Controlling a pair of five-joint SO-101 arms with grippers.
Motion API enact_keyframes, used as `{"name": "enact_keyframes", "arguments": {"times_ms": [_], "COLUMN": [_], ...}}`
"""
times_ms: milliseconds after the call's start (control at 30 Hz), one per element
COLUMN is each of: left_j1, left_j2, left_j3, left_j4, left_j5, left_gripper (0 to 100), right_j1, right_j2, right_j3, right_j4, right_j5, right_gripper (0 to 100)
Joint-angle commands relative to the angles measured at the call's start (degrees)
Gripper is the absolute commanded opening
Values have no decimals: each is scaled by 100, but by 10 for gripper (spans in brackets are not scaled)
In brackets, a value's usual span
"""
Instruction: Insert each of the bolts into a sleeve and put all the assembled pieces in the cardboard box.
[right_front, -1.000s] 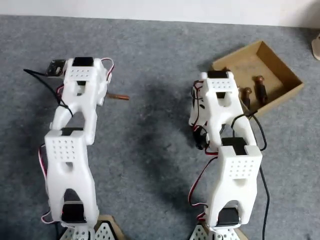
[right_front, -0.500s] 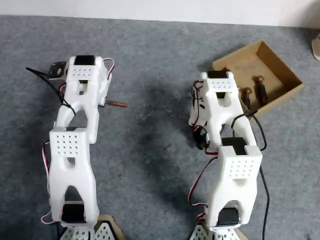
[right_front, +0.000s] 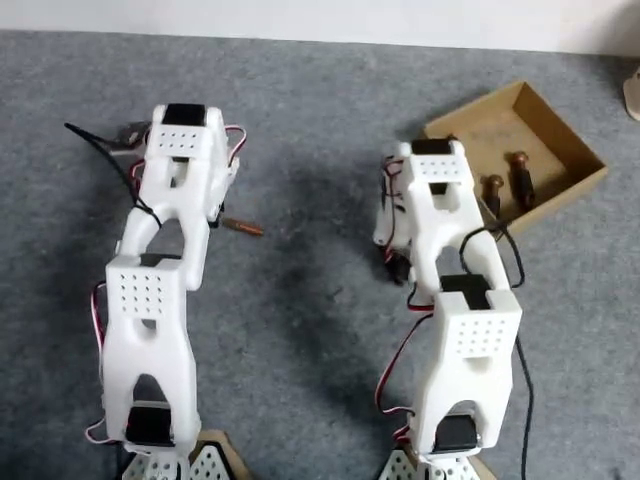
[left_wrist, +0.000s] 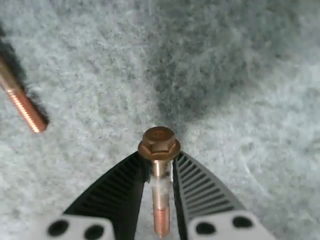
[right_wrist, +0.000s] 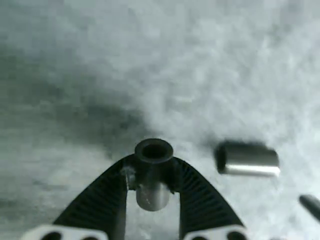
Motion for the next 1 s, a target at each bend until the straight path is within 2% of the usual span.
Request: {"name": "enact_keyframes", "arguments": {"times_ms": [0, 200, 300, 600, 967], "left_j1": [154, 163, 277, 338, 479], "left_j2": [-576, -593, -602, -1174, -2615], "left_j3": [-127, -127, -127, 13, 1807], "left_j4": [88, 167, 466, 615, 615], "left_j5": [-229, -237, -703, -738, -747], "left_gripper": [6, 6, 6, 6, 6], "right_j1": [-233, -242, -233, -207, -127], "right_j2": [-453, -444, -453, -1174, -2554], "right_j3": [-699, -1253, -1270, -1279, -848], "right_j4": [-391, -1024, -1165, -1138, -813], "right_j5": [598, 1433, 1635, 1635, 1266], "right_gripper": [5, 5, 5, 5, 4]}}
